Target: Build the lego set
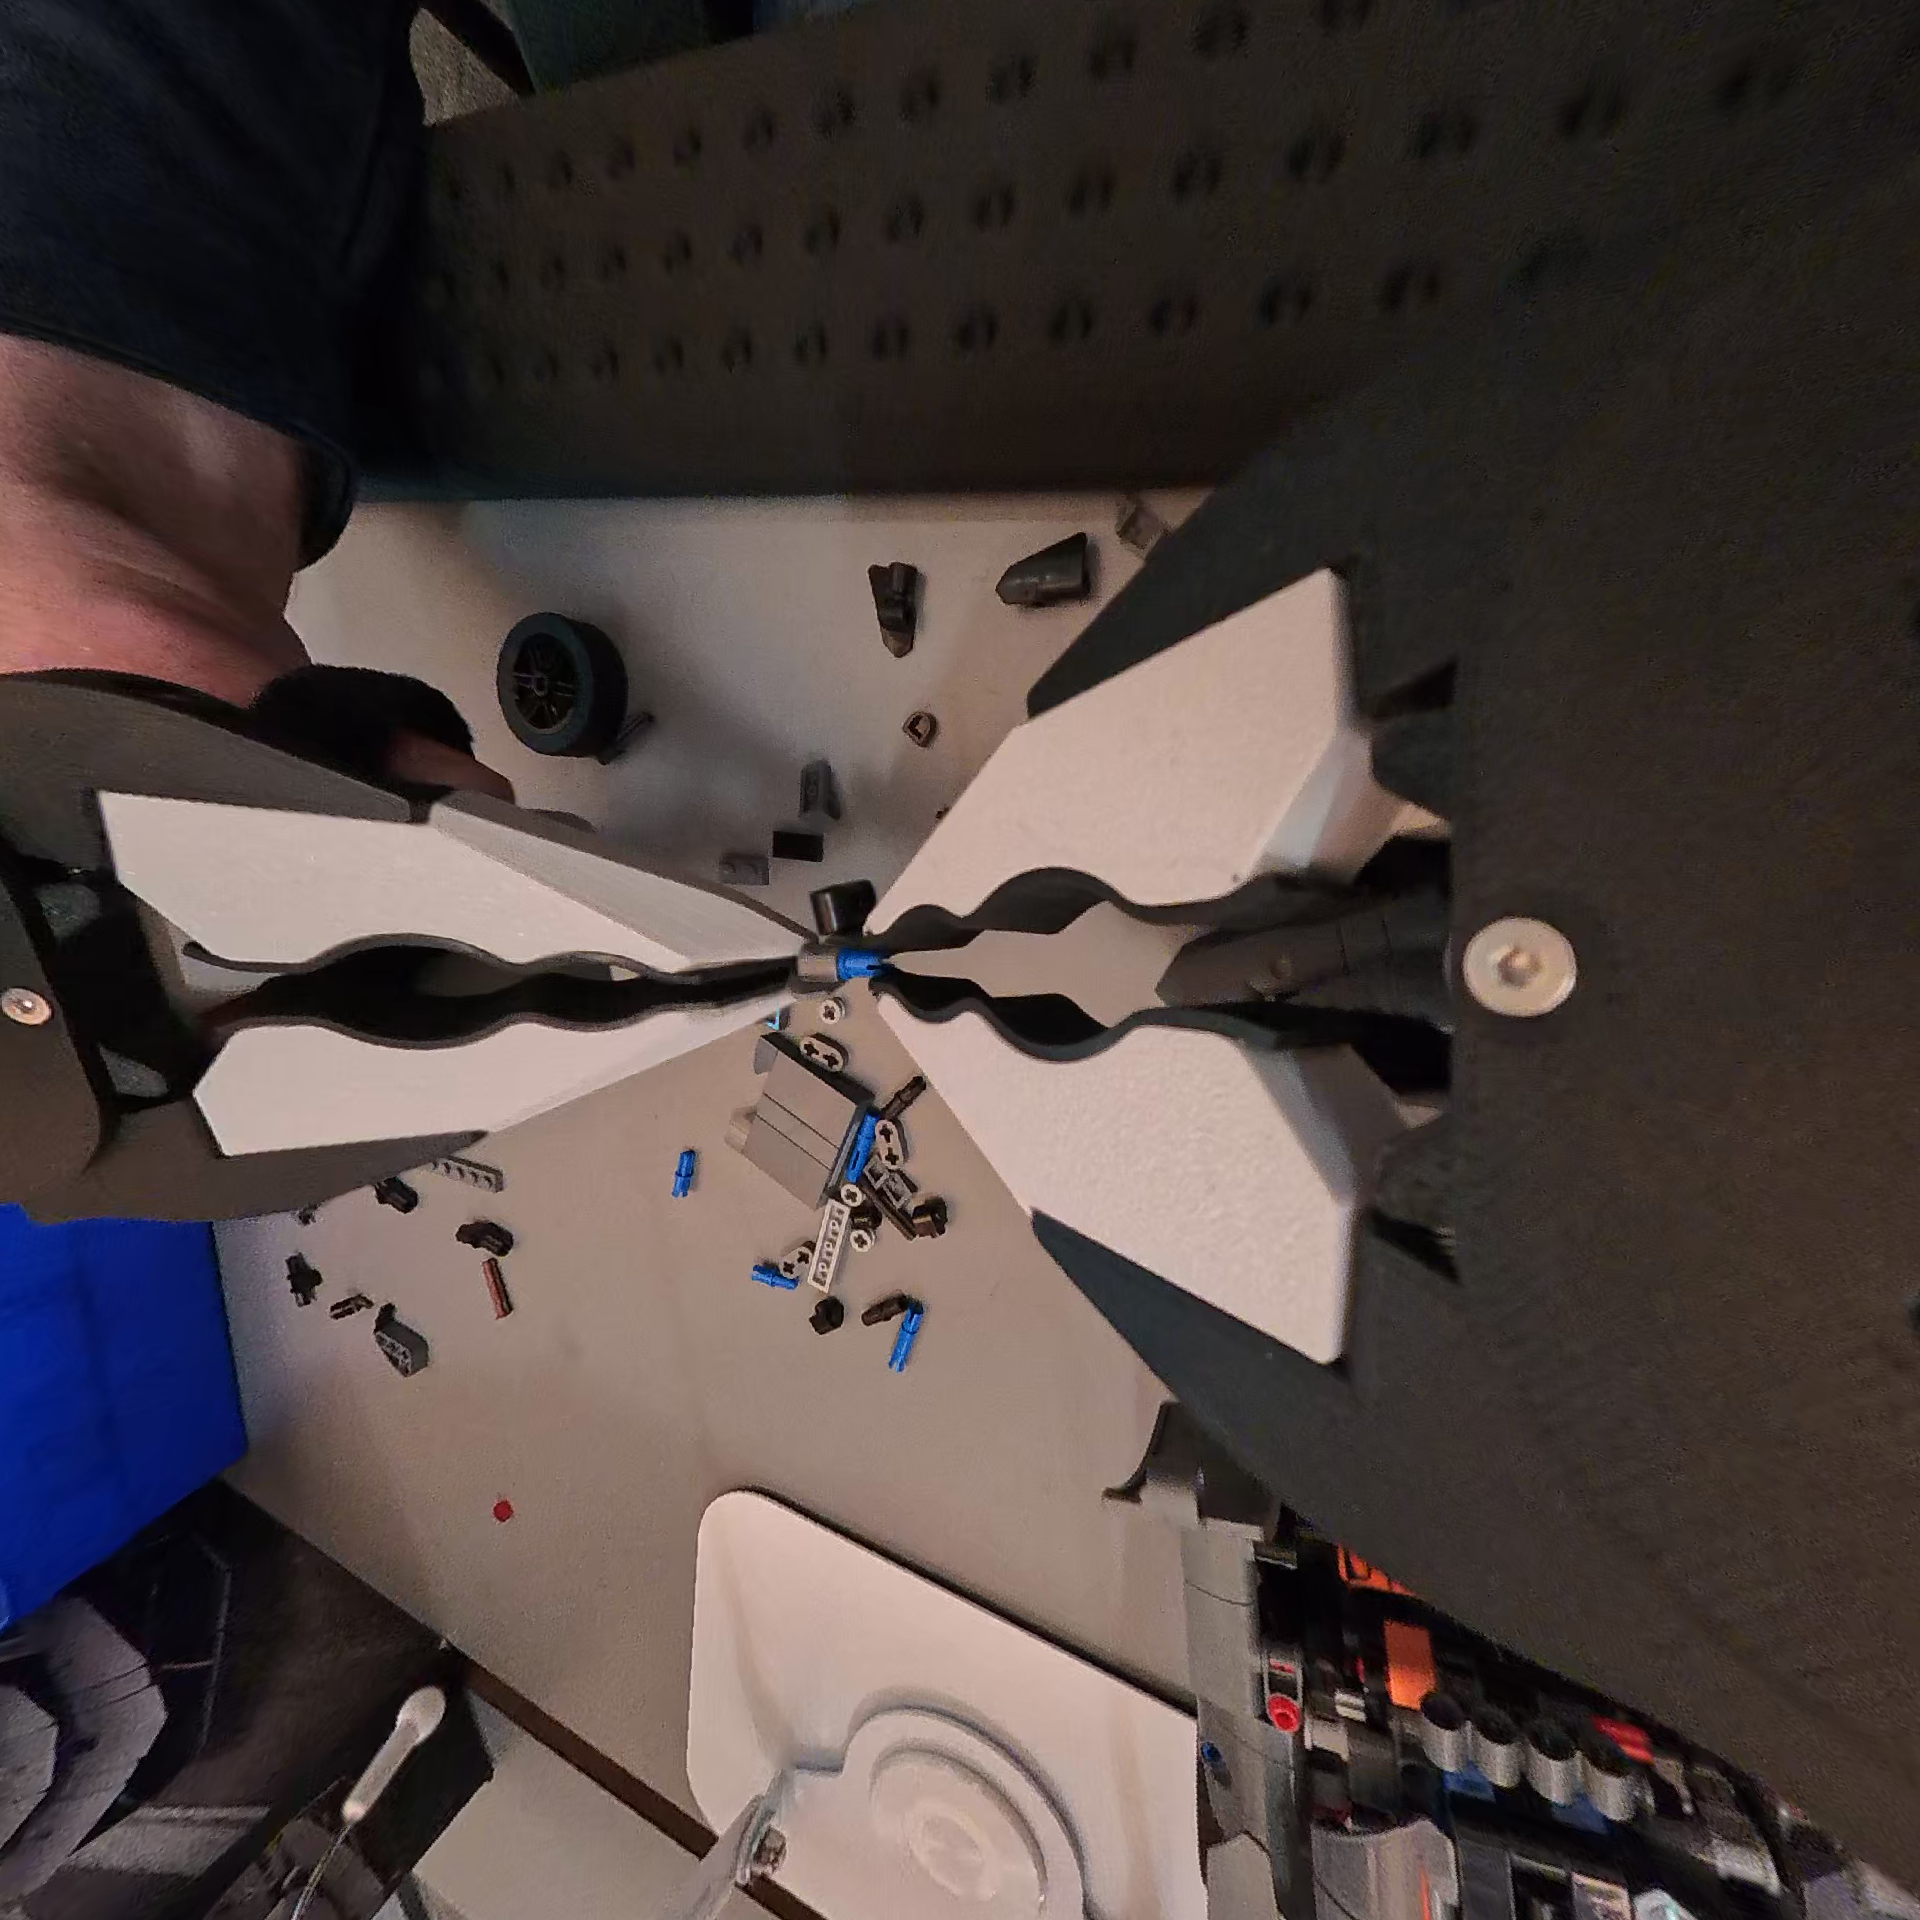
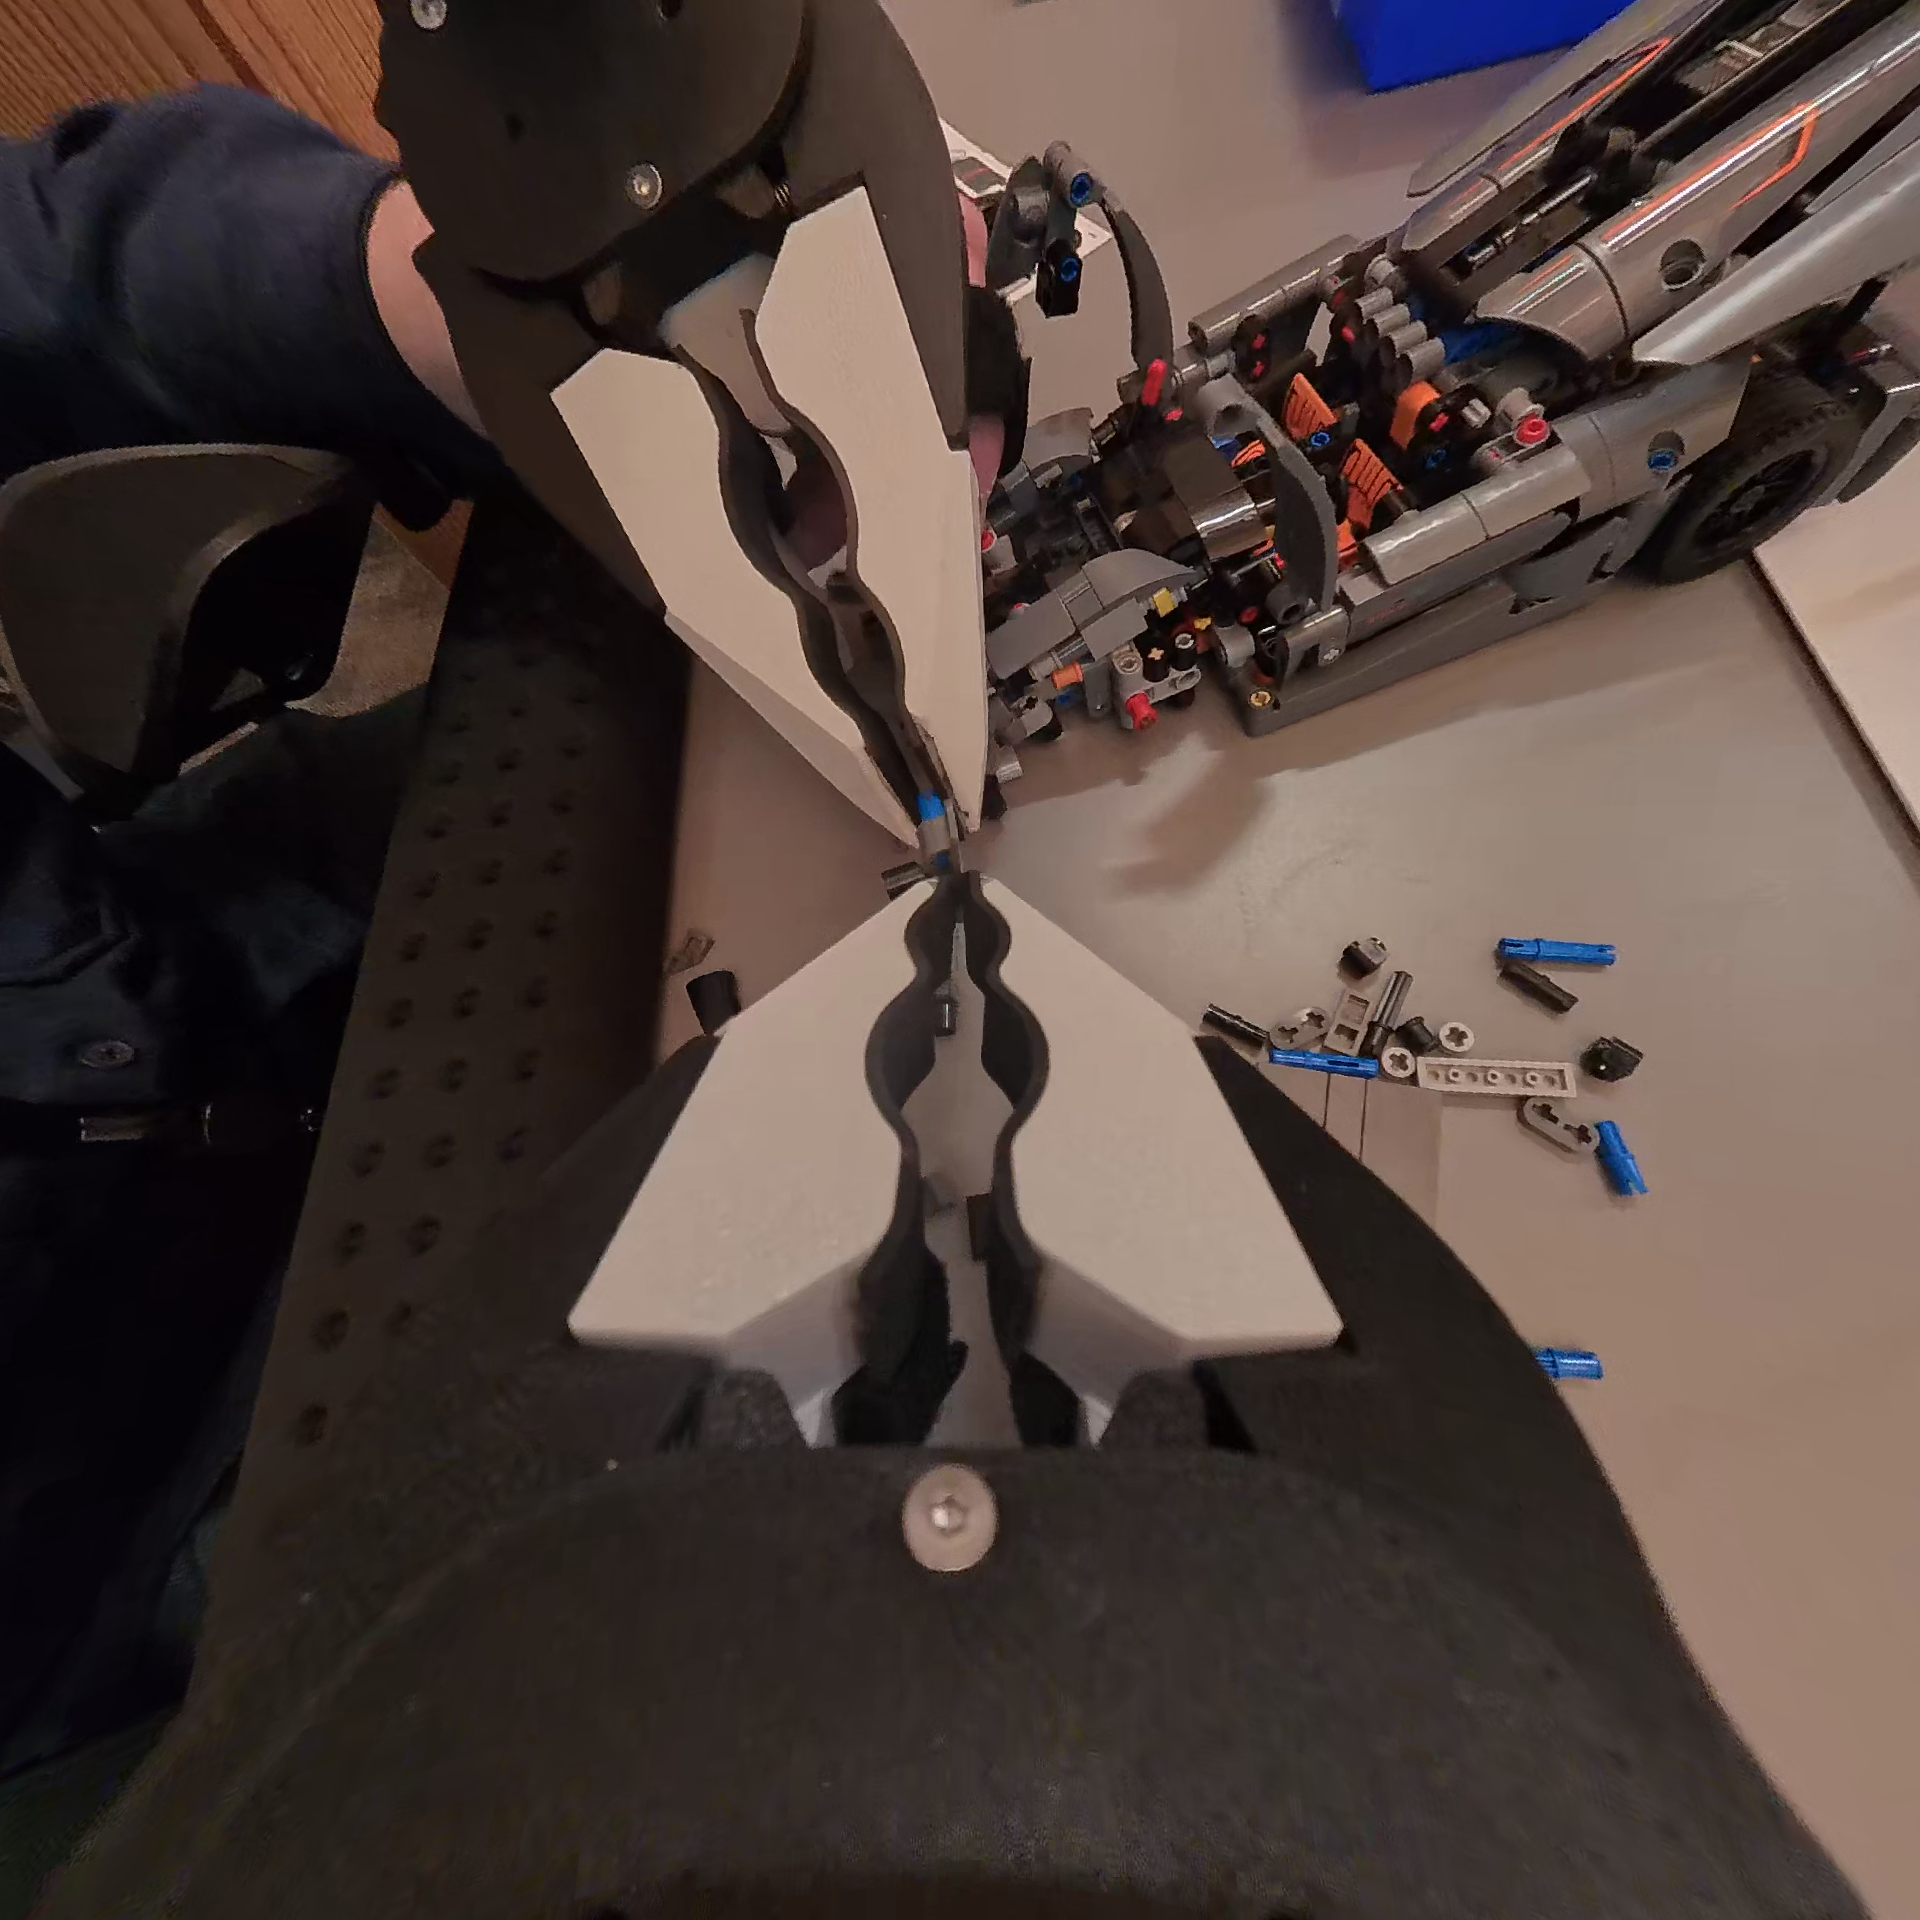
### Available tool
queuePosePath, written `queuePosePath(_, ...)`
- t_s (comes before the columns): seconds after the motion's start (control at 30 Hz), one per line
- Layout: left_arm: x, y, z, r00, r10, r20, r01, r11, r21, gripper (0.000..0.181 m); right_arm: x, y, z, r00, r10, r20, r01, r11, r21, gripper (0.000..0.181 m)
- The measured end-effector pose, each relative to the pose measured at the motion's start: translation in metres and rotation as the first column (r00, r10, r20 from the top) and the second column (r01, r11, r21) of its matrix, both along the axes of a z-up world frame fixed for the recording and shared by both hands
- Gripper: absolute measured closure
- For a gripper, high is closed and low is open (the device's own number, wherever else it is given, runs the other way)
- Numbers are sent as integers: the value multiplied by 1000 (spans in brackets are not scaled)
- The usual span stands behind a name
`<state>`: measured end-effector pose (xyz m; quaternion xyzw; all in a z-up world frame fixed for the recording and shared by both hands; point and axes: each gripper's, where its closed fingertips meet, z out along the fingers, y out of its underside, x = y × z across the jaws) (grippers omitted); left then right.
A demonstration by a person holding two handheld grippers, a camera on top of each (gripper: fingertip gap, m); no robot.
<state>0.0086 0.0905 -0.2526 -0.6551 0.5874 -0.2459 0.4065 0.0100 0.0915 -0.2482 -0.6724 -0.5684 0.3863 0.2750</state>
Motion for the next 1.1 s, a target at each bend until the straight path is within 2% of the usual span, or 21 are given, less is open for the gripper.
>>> queuePosePath(0.23,0,-2,-10,999,-8,-41,7,1000,-20,180,0,-1,2,1000,7,-17,-8,1000,-19,181)
queuePosePath(0.43,-7,-7,-20,992,-27,-122,19,998,-67,174,0,-5,-16,995,34,92,-35,999,2,181)
queuePosePath(0.6,-7,-4,-6,999,-9,-41,5,997,-78,174,-1,-8,-30,980,56,189,-63,997,35,181)
queuePosePath(0.8,-2,-9,-27,990,-41,-138,33,998,-60,177,-3,-8,-36,968,41,247,-62,995,77,181)
queuePosePath(1.1,-4,-8,-39,978,-30,-206,22,999,-41,181,-3,-8,-42,960,33,278,-61,994,95,181)
